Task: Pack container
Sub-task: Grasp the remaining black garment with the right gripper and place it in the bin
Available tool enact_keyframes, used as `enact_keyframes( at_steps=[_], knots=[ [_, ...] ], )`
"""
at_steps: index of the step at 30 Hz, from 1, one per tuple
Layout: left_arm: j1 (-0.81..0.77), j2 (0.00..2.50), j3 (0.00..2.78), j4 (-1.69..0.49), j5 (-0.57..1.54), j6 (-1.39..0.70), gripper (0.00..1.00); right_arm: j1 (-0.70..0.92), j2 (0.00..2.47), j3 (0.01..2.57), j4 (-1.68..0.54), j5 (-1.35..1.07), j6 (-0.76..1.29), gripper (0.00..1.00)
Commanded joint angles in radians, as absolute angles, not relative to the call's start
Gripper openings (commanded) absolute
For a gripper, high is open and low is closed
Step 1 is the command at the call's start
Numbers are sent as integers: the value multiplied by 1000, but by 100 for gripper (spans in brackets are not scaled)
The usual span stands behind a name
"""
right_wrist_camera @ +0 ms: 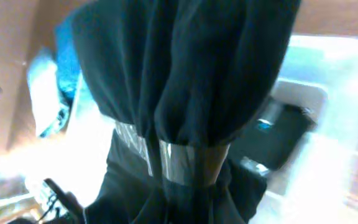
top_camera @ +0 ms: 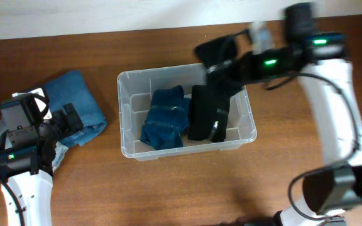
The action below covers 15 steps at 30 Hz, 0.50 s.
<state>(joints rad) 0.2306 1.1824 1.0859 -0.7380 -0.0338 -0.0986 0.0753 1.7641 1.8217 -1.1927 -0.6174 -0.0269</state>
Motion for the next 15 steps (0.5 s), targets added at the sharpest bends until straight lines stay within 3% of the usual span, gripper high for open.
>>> enact_keyframes(
  at_steps=[1,8,15],
  knots=[
    [234,1184,1103,-736,-22,-105,99,206,1801,1707,-1102,-525,117,4],
    [234,1184,1102,-737,-22,-105,99,367,1839,1491,-877,-405,247,4],
    [234,1184,1102,-737,-22,-105,99,388,1839,1488,-841,-339,173,4]
  ],
)
